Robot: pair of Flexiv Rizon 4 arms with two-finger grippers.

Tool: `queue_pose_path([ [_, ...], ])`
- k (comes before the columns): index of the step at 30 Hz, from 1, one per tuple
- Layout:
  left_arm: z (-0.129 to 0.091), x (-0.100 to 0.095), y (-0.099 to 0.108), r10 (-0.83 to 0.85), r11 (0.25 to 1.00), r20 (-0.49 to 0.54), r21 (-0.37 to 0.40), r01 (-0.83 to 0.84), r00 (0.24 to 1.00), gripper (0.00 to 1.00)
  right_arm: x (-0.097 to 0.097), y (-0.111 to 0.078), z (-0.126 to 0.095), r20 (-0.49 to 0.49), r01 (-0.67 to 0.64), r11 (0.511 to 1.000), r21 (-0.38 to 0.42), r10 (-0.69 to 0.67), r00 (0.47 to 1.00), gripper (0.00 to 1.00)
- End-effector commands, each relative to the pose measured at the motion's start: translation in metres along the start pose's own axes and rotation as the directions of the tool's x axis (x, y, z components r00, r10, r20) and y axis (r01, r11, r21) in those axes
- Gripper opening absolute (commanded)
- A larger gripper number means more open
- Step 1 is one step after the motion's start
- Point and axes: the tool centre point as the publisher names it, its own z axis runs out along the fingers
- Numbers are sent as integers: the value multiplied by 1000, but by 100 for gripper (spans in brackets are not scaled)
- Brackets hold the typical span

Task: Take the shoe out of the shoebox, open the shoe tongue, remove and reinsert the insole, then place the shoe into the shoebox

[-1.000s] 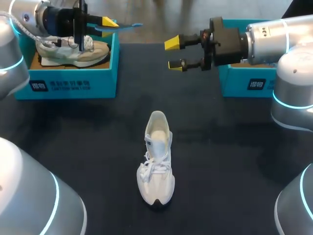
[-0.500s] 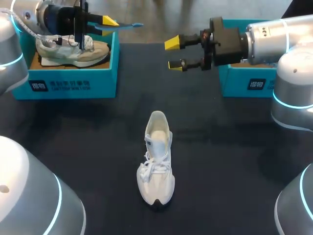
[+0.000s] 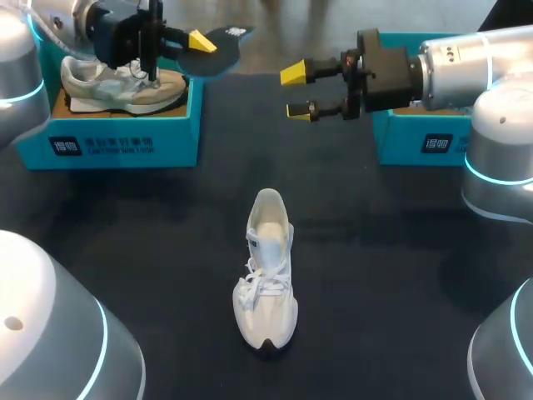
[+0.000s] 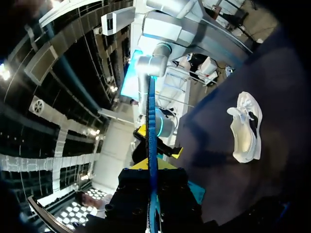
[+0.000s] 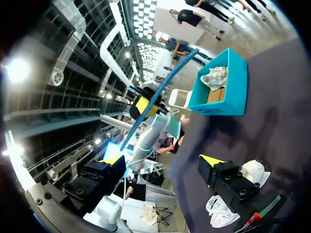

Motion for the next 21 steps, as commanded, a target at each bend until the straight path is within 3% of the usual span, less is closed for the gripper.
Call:
queue_pose_path([
  [1,4,3,-5,136,991,-28,9,-136,990,0,0,0,2,2,0,1000,-2,0,1000,100],
  [14,3,16,-18,332,943,-95,61,-327,939,0,0,0,2,2,0,1000,-2,0,1000,100],
  [21,2,24,-22,394,919,-131,21,-395,910,0,0,0,2,2,0,1000,-2,0,1000,100],
])
